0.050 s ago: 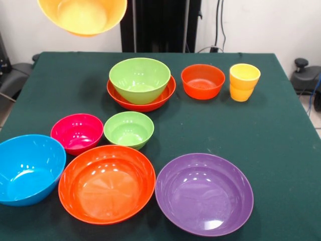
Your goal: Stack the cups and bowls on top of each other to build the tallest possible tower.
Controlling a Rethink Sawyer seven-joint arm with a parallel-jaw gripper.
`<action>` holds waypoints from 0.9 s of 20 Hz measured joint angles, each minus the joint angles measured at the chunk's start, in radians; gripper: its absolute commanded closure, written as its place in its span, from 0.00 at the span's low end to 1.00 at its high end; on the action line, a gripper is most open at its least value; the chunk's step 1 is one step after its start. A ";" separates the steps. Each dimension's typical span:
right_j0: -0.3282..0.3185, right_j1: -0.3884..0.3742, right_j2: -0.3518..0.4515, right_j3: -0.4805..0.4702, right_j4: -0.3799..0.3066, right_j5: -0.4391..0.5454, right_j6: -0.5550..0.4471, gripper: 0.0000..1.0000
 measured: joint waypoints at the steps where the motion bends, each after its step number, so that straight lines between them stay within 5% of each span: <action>1: 0.001 -0.004 0.006 0.005 0.008 0.004 -0.003 1.00; 18: 0.074 -0.008 0.027 0.029 0.020 0.006 -0.004 1.00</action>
